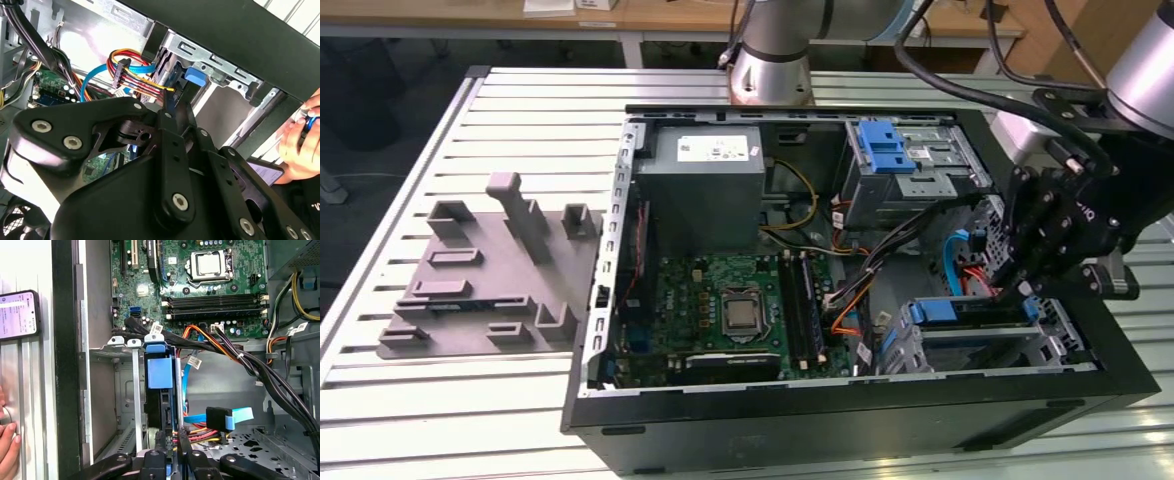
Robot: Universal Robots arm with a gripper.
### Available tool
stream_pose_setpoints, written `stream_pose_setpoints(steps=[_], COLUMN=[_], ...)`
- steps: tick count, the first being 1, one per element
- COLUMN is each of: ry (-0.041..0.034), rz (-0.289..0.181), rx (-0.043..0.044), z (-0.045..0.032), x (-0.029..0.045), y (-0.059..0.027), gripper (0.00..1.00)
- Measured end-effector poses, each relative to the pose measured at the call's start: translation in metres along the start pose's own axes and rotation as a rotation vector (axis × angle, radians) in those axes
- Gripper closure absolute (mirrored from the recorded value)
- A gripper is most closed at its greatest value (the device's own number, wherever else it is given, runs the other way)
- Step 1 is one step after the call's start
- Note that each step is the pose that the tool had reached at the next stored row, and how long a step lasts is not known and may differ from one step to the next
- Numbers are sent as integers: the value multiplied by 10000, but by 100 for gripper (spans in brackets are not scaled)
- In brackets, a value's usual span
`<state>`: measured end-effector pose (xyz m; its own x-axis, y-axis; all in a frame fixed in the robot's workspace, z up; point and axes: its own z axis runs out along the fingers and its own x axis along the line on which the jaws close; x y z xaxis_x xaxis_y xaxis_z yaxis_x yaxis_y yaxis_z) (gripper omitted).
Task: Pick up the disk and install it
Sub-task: 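Insert the first disk wire, then insert the second disk wire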
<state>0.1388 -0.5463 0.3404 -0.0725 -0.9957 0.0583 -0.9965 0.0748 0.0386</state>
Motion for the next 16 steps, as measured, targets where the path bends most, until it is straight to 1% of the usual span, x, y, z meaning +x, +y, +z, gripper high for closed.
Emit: stream_pose_setpoints(steps=[3, 5, 16], ry=[-3, 0, 2], rz=[0, 0, 0], rx=[-1, -1, -1], z=[0, -1, -3], x=[0, 0, 1], y=[0, 0, 6], gripper=[78, 89, 89])
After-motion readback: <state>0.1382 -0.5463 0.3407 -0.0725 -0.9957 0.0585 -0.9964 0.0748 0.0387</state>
